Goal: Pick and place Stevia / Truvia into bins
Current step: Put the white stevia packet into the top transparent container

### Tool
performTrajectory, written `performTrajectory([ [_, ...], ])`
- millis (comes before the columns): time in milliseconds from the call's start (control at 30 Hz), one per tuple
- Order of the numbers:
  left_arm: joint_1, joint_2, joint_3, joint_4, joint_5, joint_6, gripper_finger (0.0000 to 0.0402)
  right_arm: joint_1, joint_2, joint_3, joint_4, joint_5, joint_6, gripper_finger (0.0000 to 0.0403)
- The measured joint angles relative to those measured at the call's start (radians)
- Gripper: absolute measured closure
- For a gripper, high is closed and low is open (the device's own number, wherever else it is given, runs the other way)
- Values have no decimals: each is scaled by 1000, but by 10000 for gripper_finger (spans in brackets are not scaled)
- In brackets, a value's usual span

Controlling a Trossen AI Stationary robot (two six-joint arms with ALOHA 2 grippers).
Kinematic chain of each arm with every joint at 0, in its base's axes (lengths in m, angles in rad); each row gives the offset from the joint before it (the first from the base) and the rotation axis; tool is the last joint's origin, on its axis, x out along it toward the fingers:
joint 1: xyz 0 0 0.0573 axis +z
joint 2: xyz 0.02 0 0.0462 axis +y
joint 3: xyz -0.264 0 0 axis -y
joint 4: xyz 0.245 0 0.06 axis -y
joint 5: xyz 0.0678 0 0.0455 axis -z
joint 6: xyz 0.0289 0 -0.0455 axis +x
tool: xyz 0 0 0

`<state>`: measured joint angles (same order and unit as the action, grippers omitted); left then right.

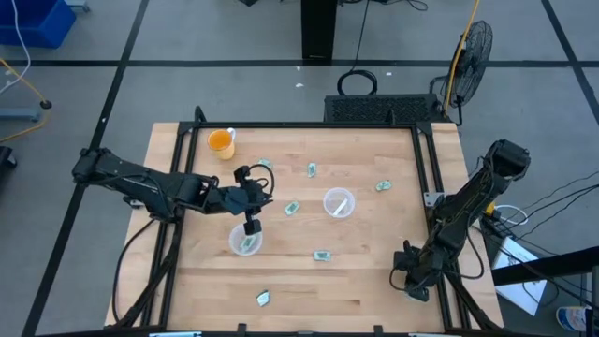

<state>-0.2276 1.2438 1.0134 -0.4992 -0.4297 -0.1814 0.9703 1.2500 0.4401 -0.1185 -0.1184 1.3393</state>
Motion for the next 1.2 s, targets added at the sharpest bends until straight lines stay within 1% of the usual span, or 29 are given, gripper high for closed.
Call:
performTrajectory([
  [200, 0, 0, 0, 0, 0, 0, 346, 0, 2, 0, -1, 5, -39, 316],
  [300, 0, 0, 0, 0, 2, -4, 346, 0, 2, -9, 9, 5, -71, 324],
  [433, 0, 0, 0, -1, 3, -5, 346, 0, 1, -44, 66, 6, -116, 363],
  [500, 0, 0, 0, -2, 3, -6, 346, 0, 2, -69, 125, 6, -121, 389],
  [533, 0, 0, 0, -2, 3, -6, 346, 0, 2, -80, 158, 6, -122, 395],
  [600, 0, 0, 0, -2, 3, -6, 346, 0, 4, -95, 210, 1, -123, 396],
  [700, 0, 0, 0, -2, 4, -6, 346, -13, -2, -97, 225, -13, -134, 400],
  [867, 0, 0, 0, -2, 5, -6, 346, -74, -66, -97, 228, -7, -236, 402],
  [933, 0, 0, 0, -2, 4, -6, 346, -110, -109, -97, 242, 33, -329, 402],
  [1033, 0, 0, 0, -2, 2, -6, 346, -170, -192, -97, 260, 142, -543, 402],
  [1133, 0, 0, 0, -2, 2, -5, 346, -241, -279, -97, 257, 330, -767, 402],
  [1200, 0, 0, 0, -2, 2, 1, 346, -289, -329, -97, 259, 498, -912, 402],
])
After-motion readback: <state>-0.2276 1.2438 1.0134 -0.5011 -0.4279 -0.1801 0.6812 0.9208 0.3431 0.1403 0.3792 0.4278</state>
